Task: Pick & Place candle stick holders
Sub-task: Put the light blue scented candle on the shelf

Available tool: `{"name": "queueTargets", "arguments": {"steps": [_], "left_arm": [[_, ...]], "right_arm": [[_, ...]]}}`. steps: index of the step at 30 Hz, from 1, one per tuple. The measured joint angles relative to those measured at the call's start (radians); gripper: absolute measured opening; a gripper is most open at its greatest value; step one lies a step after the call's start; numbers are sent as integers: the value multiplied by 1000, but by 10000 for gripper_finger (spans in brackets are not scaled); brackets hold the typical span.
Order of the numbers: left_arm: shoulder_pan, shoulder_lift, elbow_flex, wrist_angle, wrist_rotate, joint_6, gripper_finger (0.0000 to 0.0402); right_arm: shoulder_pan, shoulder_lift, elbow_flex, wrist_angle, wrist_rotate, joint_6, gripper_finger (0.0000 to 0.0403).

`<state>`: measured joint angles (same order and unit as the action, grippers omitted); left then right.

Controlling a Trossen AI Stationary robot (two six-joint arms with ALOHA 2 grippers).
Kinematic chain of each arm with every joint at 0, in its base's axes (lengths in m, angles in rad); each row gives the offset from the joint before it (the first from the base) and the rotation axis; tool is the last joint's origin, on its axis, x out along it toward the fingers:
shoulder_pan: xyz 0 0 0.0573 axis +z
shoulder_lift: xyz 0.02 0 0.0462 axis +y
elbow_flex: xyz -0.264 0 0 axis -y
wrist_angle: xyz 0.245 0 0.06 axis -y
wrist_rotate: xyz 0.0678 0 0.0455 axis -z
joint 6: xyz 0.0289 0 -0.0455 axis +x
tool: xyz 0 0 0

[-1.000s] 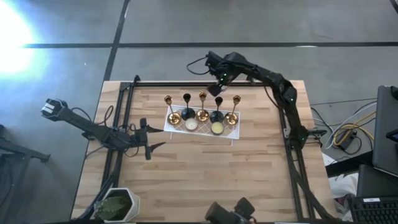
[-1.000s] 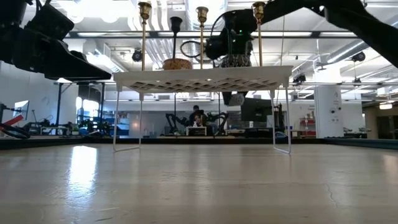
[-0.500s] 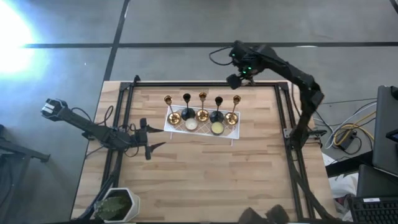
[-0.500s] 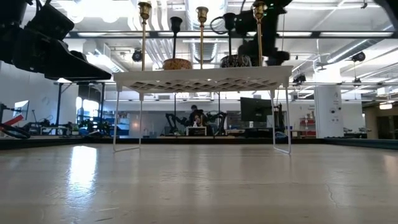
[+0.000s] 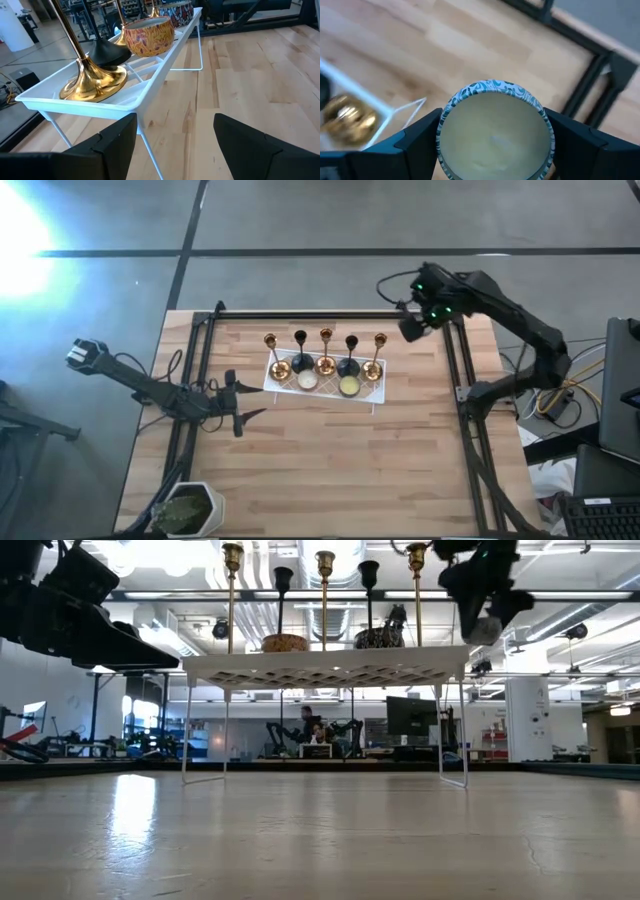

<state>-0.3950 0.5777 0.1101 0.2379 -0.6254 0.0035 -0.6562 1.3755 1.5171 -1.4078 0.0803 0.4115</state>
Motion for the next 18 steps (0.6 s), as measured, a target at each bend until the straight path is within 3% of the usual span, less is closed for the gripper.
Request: {"name": "queueTargets", "arguments": {"steps": [8, 18], "left_arm": [[0, 0, 0, 0, 0, 0, 268], [0, 0, 0, 0, 0, 0, 268]], "right_arm": [[129, -177, -92, -35, -66, 161, 295], [454, -227, -107, -9, -71, 446, 295]]}}
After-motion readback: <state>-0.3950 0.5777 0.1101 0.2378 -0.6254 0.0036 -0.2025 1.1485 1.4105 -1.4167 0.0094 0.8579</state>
